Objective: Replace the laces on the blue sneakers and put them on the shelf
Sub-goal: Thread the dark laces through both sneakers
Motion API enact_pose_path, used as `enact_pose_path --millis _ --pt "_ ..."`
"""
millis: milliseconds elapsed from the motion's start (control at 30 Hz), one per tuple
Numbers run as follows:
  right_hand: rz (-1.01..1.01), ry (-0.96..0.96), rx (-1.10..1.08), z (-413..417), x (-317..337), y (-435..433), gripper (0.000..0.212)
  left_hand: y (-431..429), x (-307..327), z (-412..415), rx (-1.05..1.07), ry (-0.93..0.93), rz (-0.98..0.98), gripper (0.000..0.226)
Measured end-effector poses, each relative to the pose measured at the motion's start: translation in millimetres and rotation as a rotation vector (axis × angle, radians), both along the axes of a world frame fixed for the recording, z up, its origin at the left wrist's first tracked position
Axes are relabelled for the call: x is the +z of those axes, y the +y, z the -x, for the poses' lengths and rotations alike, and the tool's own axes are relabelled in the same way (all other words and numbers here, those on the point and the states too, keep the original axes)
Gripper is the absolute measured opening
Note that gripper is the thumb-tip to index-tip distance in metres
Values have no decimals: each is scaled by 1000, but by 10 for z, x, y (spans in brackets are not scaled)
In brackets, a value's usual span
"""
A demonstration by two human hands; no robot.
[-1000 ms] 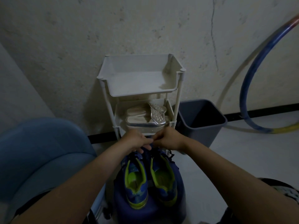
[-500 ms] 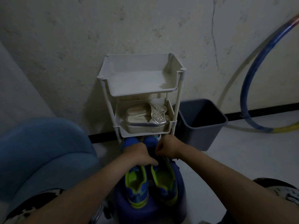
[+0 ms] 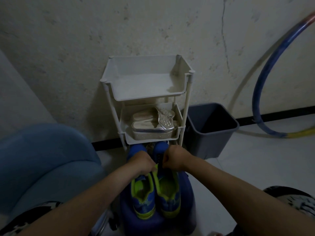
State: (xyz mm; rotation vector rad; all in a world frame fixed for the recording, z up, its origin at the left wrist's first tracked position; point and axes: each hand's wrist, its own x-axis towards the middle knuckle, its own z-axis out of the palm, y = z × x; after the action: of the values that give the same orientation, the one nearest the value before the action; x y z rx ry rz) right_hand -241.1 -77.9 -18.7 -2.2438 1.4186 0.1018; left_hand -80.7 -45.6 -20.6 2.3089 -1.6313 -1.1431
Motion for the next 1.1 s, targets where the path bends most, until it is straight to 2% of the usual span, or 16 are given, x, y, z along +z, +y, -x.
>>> enact_pose_path --millis 267,433,633,767,900,1100 --pt "41 -2 -66 -68 -121 41 27 2 -2 -47 0 78 -24 6" --pt "55 3 -67 -81 -147 84 19 -1 -36 -70 -1 110 -11 10" --pt "15 -59 -118 -86 -207 97 23 8 -30 -90 -33 130 2 3" --pt "24 -75 -89 -80 -214 84 23 -15 16 -68 -110 88 -8 16" --pt "64 -91 -109 -83 -209 92 21 -49 12 -107 -220 68 -38 18" --pt "47 -112 -107 -71 -192 88 20 -31 -7 -130 -361 -88 142 15"
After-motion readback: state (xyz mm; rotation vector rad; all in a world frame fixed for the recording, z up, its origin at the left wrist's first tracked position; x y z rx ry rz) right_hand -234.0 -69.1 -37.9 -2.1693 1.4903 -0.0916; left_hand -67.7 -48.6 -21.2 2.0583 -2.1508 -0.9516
